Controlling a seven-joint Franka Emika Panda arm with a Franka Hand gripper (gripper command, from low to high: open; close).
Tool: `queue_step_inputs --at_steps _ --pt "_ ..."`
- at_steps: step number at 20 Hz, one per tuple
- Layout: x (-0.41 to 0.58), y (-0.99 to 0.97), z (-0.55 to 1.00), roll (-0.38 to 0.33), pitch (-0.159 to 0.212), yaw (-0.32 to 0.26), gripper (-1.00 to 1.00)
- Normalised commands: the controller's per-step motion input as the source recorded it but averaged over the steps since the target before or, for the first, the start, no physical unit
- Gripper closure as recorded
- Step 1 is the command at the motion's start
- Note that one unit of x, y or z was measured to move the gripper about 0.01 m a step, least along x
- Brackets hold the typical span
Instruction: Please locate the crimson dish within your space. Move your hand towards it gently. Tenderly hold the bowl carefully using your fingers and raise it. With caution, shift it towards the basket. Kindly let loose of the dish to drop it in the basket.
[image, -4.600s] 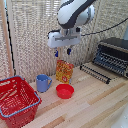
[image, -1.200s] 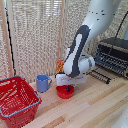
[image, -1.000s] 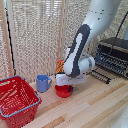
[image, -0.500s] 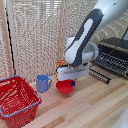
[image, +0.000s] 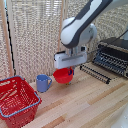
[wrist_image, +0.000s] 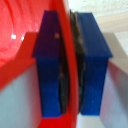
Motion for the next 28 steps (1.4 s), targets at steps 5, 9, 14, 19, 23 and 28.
queue_step_inputs --at_steps 5,9,14,19,23,28 --pt "0.303 0.80 0.71 0.039 0.012 -0.015 1.00" --pt "0.302 0.82 0.67 0.028 0.001 -0.027 1.00" --pt "0.258 0.90 0.40 -0.004 0.000 -0.015 1.00" --pt "0.222 0.94 0.07 -0.022 0.008 -0.004 1.00" --pt "0.061 0.89 -0.15 -0.050 -0.005 0.000 1.00" --pt "0.028 0.64 -0.28 -0.045 -0.061 -0.001 1.00"
